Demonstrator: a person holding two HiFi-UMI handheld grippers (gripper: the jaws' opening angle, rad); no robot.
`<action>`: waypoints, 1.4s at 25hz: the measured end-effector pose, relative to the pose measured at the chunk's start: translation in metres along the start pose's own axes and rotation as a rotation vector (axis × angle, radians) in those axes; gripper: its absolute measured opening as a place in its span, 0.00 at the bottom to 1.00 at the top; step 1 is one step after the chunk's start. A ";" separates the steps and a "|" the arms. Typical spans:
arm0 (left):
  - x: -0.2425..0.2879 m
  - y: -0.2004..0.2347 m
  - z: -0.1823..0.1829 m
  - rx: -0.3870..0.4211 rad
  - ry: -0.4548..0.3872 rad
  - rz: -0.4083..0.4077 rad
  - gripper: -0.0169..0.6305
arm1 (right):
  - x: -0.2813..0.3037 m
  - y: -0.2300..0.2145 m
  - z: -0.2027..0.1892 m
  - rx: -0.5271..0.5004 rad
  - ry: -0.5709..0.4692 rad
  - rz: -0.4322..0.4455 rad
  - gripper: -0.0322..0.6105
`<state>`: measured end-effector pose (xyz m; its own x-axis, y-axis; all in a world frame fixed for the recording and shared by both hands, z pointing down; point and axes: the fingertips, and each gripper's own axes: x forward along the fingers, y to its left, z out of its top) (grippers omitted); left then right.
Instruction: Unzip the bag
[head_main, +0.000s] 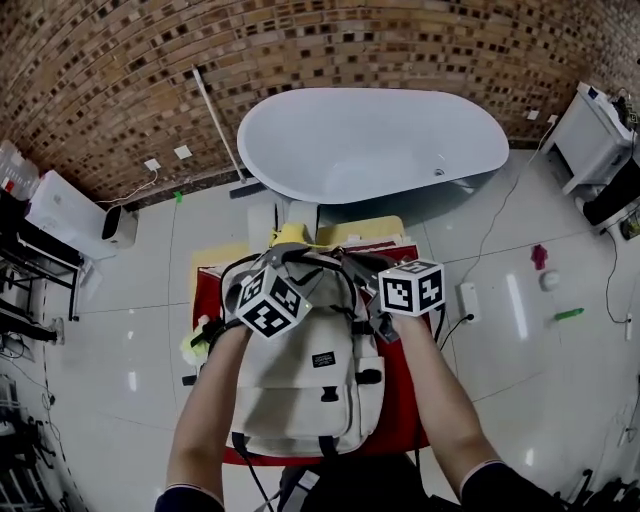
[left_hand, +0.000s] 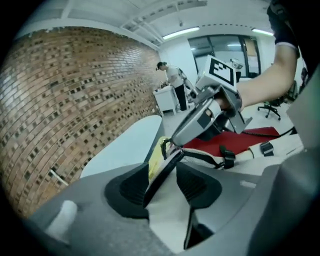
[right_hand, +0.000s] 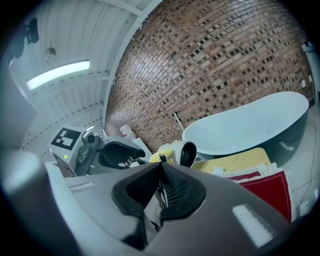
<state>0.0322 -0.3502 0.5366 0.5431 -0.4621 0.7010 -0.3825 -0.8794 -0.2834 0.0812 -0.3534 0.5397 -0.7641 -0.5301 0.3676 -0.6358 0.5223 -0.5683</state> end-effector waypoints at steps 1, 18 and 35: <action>0.005 -0.001 -0.003 0.023 0.031 -0.027 0.30 | -0.001 0.002 0.001 0.000 -0.002 0.005 0.08; 0.005 0.002 -0.015 -0.131 0.012 -0.085 0.14 | -0.022 -0.023 -0.036 0.137 -0.040 -0.119 0.08; -0.031 -0.001 -0.013 -0.490 -0.237 -0.006 0.25 | -0.048 -0.013 -0.052 -0.002 0.001 -0.257 0.23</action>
<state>0.0061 -0.3337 0.5233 0.6785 -0.5198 0.5191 -0.6516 -0.7521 0.0986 0.1201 -0.3002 0.5676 -0.5777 -0.6448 0.5005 -0.8092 0.3718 -0.4549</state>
